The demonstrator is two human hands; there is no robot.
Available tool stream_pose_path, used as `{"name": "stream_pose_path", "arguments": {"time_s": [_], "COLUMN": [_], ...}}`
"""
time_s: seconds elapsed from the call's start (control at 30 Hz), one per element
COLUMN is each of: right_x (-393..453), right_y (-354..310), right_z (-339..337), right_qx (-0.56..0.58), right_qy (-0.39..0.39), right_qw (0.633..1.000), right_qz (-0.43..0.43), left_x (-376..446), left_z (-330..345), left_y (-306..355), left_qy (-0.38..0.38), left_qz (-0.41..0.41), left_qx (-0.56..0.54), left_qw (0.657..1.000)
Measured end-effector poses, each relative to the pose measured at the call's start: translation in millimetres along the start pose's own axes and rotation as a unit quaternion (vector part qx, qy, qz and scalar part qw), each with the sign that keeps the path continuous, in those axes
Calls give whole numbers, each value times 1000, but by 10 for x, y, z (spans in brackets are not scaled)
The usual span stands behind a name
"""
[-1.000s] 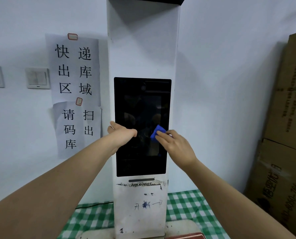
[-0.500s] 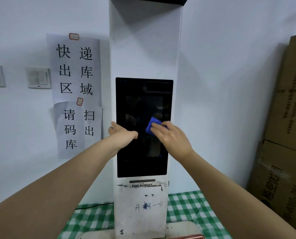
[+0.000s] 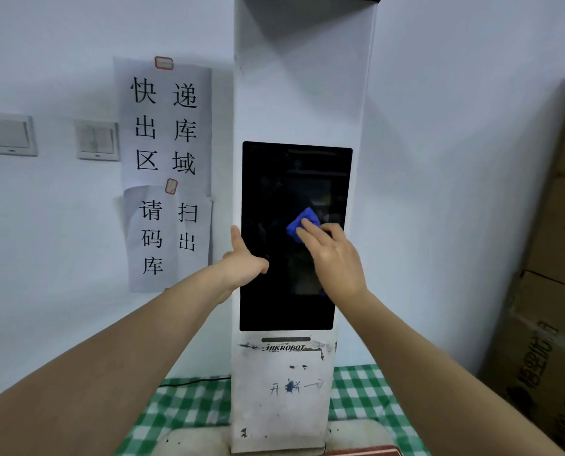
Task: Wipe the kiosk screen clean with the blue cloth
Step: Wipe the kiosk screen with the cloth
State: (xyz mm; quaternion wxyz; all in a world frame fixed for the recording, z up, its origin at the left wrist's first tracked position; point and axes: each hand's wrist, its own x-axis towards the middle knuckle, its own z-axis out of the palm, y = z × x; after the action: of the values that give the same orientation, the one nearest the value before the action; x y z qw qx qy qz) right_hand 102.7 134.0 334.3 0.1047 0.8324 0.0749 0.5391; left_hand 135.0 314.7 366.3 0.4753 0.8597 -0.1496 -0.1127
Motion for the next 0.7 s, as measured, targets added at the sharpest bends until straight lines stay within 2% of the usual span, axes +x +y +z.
{"name": "stream_pose_path", "arguments": {"time_s": [0.13,0.2,0.23,0.33,0.37,0.4,0.53,0.6,0.63,0.7], "right_x": [-130,-72,-20,110,116,93,-23,57,109,174], "right_y": [-146,-66,-23,-27,-88,-159,-229,-126,-91,-105], "right_z": [121,81,47,-5,8,46,166,128,104,74], "right_qx": [-10,-23,-27,-9,-3,-1,-4,-21,-29,-22], "right_qy": [-60,-75,-67,-14,-5,-7,-80,-94,-88,-50], "right_qw": [985,977,979,999,1000,1000,982,973,974,990], "right_qz": [-163,-200,-188,-42,-19,-25,-173,-212,-207,-133], "left_x": [-1,-3,-2,-5,-3,-2,30,34,34,36], "left_z": [28,16,2,-26,-26,-21,-27,-68,-89,-100], "left_y": [-47,-87,-111,-148,-149,-149,-187,-207,-220,-239], "left_qy": [-13,-22,-30,-42,-39,-35,-35,-46,-51,-59], "left_qz": [10,12,14,24,28,32,36,35,36,39], "left_qx": [-28,-26,-27,-30,-33,-34,-29,-32,-36,-47], "left_qw": [999,999,999,998,998,998,998,998,997,996]}}
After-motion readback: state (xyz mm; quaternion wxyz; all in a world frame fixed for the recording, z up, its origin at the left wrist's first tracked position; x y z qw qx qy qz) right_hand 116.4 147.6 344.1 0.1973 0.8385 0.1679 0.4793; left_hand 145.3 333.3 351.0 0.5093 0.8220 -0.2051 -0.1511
